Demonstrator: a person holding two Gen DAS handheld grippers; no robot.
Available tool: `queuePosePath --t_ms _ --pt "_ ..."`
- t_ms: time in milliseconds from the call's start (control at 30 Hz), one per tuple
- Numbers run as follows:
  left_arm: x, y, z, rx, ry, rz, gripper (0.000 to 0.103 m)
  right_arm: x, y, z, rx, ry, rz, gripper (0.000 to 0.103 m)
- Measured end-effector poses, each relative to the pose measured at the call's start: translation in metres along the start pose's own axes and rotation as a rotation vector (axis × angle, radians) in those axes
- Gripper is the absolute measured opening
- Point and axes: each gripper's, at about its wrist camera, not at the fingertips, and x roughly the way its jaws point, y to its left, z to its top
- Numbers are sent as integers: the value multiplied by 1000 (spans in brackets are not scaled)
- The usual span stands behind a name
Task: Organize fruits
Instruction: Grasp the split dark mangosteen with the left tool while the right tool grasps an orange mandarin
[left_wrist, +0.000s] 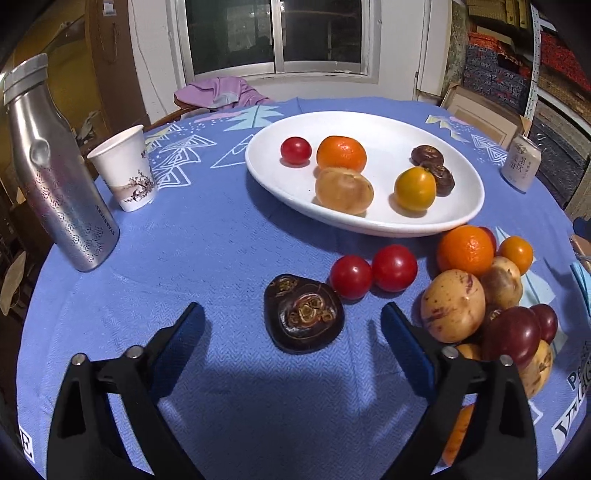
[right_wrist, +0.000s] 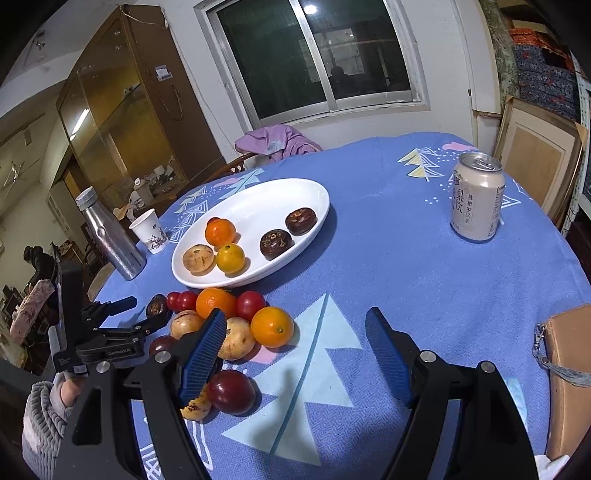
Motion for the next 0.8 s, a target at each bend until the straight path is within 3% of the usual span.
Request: queuePosePath --t_ms 100,200,400,567,667,800 --pt "11 5 1 -23 51 -25 58 3 0 -1 0 12 -10 79" --pt "12 5 0 -22 46 -24 53 6 0 -2 -1 20 -9 79" --pt "9 13 0 -38 35 21 51 17 2 -6 -6 59 16 75" --pt "12 16 0 -47 48 26 51 42 -6 -6 67 133 65 53" --pt "13 16 1 -58 50 17 51 59 -10 -6 136 187 128 51" --pt "14 15 2 -63 50 8 50 70 -2 -6 142 196 125 50"
